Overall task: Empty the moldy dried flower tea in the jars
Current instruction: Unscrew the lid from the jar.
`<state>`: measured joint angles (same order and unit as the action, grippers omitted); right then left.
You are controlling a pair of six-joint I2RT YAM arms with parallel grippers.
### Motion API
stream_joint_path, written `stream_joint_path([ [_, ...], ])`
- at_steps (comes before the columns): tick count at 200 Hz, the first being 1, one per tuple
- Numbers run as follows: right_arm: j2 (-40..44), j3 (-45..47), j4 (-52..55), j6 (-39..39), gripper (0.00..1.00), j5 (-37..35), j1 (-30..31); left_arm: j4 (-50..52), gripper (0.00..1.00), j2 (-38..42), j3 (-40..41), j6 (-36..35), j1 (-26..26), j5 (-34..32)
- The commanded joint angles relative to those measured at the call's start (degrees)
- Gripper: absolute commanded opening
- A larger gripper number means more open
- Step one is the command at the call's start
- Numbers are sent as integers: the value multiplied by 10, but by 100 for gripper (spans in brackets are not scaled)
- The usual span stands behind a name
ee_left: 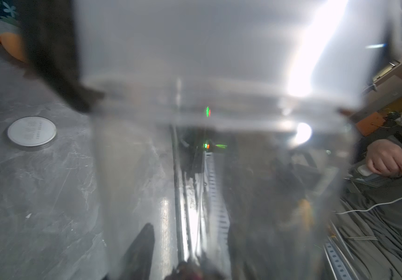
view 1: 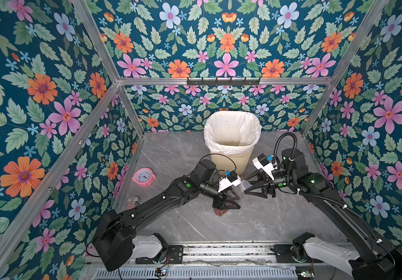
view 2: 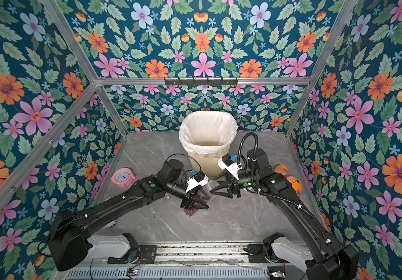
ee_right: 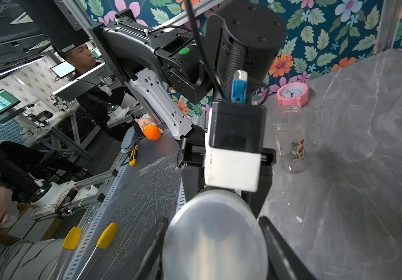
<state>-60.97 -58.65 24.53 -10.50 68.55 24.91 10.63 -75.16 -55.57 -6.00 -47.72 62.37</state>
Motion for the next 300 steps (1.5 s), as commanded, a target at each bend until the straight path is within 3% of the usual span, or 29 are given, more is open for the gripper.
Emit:
stream_joint_path([
  [1,6,-1,-23,47,76,-5,3,-52,22,10,-5,-15,1,-22],
  [25,4,-19,-32,113,84,-87,3,-91,23,33,22,-28,0,-143],
  [78,-35,-49,-51,234,82,-161,-7,-129,22,46,49,-25,-1,-325],
  [141,-94,-71,-66,263,68,-159,-6,-138,21,45,63,-18,-2,-380],
  [170,-110,-82,-56,252,63,-155,-4,-128,21,38,56,-17,-2,-368],
  [185,-121,-96,-32,231,55,-141,4,-108,21,30,46,-17,-2,-352],
  [214,-118,-111,34,163,45,-113,6,-72,20,30,30,-30,-2,-286],
  [282,-34,-60,124,-83,49,-11,5,-10,26,34,-12,-35,-1,0],
  [300,-17,-52,135,-125,49,9,-1,-18,25,40,-14,-21,-1,43],
])
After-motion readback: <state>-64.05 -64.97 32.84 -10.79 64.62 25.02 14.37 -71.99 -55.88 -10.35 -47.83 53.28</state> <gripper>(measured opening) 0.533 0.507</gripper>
